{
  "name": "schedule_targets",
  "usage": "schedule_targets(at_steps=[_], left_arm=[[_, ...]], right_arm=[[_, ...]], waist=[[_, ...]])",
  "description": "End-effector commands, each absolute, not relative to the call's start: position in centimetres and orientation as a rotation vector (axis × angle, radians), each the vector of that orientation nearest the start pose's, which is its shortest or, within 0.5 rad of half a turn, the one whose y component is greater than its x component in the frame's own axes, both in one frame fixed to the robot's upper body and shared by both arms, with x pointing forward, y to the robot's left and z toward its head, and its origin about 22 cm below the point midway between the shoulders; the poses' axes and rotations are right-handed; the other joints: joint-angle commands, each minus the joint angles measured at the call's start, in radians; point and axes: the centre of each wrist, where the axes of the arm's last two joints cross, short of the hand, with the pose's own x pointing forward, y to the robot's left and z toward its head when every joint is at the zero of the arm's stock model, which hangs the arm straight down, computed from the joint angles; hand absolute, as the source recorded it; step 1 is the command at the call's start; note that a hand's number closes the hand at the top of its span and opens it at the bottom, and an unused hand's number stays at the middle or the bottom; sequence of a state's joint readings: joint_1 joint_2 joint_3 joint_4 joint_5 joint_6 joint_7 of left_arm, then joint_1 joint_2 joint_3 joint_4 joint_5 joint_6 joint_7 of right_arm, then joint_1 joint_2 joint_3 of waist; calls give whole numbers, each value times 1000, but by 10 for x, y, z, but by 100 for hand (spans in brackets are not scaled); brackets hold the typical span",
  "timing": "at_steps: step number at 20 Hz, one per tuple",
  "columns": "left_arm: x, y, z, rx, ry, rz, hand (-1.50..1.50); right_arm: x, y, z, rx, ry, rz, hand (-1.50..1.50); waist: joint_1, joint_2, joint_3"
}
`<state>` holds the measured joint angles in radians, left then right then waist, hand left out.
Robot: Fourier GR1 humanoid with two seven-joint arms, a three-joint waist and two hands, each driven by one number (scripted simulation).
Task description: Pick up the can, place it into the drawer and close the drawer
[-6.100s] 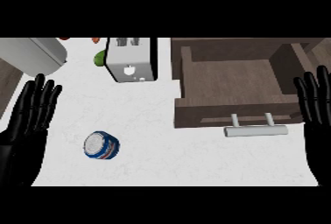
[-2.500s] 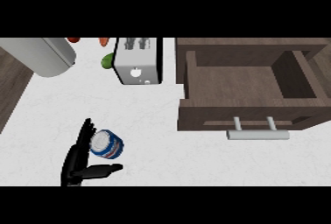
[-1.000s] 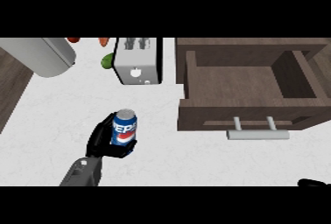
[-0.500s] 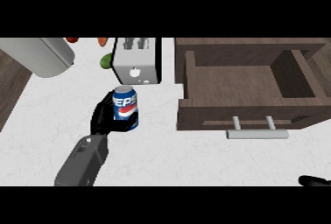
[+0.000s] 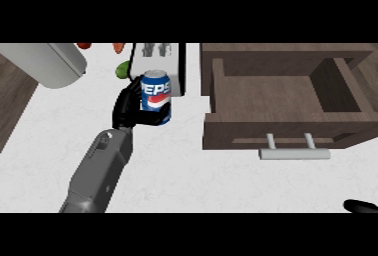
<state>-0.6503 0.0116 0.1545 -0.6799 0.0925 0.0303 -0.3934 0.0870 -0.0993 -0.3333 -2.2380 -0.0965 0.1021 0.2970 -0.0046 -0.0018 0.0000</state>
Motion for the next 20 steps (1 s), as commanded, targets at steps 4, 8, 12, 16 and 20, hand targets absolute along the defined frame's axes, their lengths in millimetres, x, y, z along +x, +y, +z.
schedule_targets(at_steps=[4,8,12,16,20], left_arm=[[401,140,60,-140,-1684,-65,150],[398,117,108,-198,-1688,-58,150],[393,95,130,-189,-1700,-78,150],[402,70,185,-182,-1723,-130,150],[412,41,205,-135,-1720,-134,150]], right_arm=[[172,-310,150,-283,-1869,-43,-150],[154,-302,145,-295,-1859,-55,-150],[156,-300,167,-289,-1872,-50,-150],[165,-298,151,-297,-1864,-46,-150],[176,-297,145,-269,-1896,-64,-150]], waist=[[5,-3,1],[1,-6,1],[-4,-2,0],[-8,1,0],[-25,6,1]])
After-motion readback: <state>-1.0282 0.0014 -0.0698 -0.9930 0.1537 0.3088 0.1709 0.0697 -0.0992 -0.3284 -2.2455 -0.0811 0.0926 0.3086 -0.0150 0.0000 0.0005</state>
